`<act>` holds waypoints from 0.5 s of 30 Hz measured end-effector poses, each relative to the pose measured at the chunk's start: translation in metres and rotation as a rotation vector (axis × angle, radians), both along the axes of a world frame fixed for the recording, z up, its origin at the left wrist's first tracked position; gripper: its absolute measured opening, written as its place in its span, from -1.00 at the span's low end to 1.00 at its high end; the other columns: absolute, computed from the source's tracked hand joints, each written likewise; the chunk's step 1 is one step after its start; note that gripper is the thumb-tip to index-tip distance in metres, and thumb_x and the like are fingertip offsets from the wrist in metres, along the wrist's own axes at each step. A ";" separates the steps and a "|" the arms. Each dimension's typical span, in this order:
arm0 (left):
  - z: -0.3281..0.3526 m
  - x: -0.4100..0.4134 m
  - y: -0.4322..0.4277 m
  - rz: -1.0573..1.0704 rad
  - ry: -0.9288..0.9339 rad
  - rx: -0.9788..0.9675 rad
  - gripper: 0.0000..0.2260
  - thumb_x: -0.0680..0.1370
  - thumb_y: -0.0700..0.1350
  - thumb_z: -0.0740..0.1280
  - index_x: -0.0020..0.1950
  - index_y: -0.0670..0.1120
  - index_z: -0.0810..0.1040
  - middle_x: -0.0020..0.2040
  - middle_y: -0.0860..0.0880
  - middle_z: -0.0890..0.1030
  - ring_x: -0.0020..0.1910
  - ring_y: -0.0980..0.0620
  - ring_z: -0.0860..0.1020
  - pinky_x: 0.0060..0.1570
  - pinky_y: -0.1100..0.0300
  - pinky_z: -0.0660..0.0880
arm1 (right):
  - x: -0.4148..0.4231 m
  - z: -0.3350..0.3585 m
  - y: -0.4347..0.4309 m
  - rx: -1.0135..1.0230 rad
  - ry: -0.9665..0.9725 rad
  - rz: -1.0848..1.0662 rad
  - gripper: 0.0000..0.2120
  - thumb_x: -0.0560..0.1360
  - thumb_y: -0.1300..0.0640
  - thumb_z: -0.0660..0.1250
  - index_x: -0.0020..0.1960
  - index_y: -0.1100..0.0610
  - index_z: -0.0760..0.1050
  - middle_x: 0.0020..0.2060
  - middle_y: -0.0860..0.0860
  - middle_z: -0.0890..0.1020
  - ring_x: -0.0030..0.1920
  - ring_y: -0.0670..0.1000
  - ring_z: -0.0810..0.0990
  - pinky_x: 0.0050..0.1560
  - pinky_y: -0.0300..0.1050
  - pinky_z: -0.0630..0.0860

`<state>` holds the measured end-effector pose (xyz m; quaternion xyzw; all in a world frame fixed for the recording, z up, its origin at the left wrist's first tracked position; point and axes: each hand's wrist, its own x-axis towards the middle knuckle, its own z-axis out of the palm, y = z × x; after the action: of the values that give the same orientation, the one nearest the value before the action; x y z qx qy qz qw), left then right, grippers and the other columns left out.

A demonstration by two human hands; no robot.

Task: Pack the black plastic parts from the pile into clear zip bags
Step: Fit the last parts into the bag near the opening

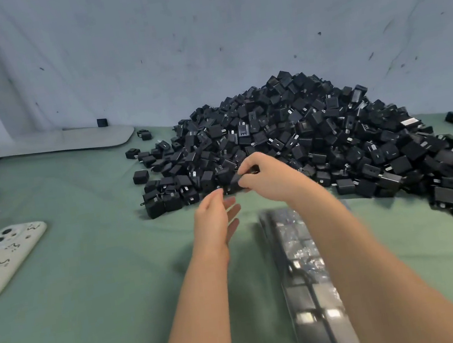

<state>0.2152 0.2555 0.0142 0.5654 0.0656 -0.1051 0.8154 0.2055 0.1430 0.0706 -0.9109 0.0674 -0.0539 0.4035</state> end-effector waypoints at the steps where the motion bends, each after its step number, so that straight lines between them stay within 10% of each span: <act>1: 0.006 -0.008 0.002 -0.055 -0.011 -0.017 -0.84 0.63 -0.03 0.17 0.01 -0.04 0.51 -0.16 0.00 0.66 -0.15 0.08 0.63 -0.14 0.19 0.52 | -0.016 0.003 -0.001 0.015 -0.016 0.038 -0.89 0.51 0.11 0.28 -0.13 -0.08 0.40 -0.22 -0.05 0.56 -0.45 -0.19 0.40 -0.40 -0.26 0.29; 5: 0.019 -0.044 0.006 -0.199 -0.159 0.120 -0.86 0.61 -0.10 0.24 -0.08 -0.07 0.57 -0.27 0.00 0.67 -0.29 0.12 0.65 -0.21 0.25 0.59 | -0.078 -0.001 -0.001 0.031 -0.072 0.133 -0.86 0.51 0.15 0.29 -0.07 -0.09 0.41 -0.11 -0.02 0.60 -0.44 -0.24 0.42 -0.35 -0.27 0.34; 8: 0.021 -0.068 0.006 -0.213 -0.221 0.225 -0.89 0.58 -0.13 0.29 -0.08 -0.11 0.58 -0.20 -0.08 0.66 -0.30 0.09 0.63 -0.26 0.27 0.59 | -0.122 -0.011 -0.001 -0.036 -0.161 0.108 -0.84 0.52 0.18 0.28 0.00 -0.08 0.48 0.09 -0.08 0.56 0.06 -0.12 0.52 0.11 -0.21 0.41; 11: 0.019 -0.097 0.001 -0.204 -0.256 0.296 -0.89 0.54 -0.13 0.34 -0.12 -0.15 0.58 -0.26 -0.10 0.63 -0.35 0.06 0.60 -0.32 0.22 0.60 | -0.171 -0.025 0.001 -0.125 -0.182 0.104 -0.71 0.54 0.19 0.26 0.07 -0.20 0.54 0.34 -0.05 0.38 0.44 -0.12 0.21 0.32 -0.28 0.20; 15: 0.015 -0.126 -0.013 -0.221 -0.351 0.482 -0.84 0.52 -0.05 0.37 -0.17 -0.13 0.60 -0.26 -0.13 0.65 -0.26 -0.10 0.63 -0.08 -0.01 0.61 | -0.214 -0.041 -0.001 -0.204 -0.237 0.028 -0.65 0.55 0.20 0.26 0.21 -0.20 0.52 0.28 -0.09 0.38 0.40 -0.05 0.24 0.29 -0.31 0.18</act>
<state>0.0888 0.2426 0.0296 0.7555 -0.1151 -0.0753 0.6405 -0.0082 0.1424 0.0295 -0.9353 0.0007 -0.1621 0.3146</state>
